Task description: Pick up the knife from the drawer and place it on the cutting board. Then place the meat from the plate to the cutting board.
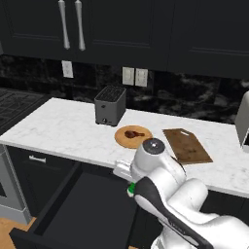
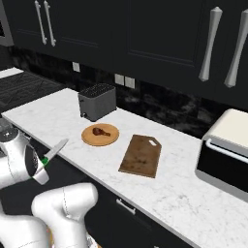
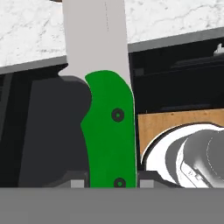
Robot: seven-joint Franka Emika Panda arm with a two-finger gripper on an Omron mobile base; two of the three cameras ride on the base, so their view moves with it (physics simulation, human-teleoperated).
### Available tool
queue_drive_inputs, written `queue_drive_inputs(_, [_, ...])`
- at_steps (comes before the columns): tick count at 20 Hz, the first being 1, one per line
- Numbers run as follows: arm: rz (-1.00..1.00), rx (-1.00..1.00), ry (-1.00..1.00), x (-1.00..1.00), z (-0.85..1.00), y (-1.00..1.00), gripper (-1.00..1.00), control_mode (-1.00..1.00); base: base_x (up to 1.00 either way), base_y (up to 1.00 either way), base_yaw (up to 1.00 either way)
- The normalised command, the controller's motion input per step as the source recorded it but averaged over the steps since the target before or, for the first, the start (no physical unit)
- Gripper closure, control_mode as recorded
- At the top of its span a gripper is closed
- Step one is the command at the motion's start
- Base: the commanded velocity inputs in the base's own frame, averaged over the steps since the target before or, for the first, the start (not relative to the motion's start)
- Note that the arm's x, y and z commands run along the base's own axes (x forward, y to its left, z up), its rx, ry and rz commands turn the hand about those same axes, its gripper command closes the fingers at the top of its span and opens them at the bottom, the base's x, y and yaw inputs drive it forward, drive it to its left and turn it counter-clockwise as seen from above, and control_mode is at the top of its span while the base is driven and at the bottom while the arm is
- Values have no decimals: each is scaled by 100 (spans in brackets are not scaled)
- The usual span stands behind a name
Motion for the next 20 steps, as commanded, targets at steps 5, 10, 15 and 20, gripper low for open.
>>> queue_drive_inputs(5, [-30,5,11,37,99,-95,100,-100,0,0,0])
queue_drive_inputs(10, [-40,7,16,50,48,-100,100,-100,0,0,0])
queue_drive_inputs(15, [-36,7,6,35,-1,-90,100,-100,0,0,0])
queue_drive_inputs(20, [-14,0,6,39,-13,-62,100,-100,0,0,0])
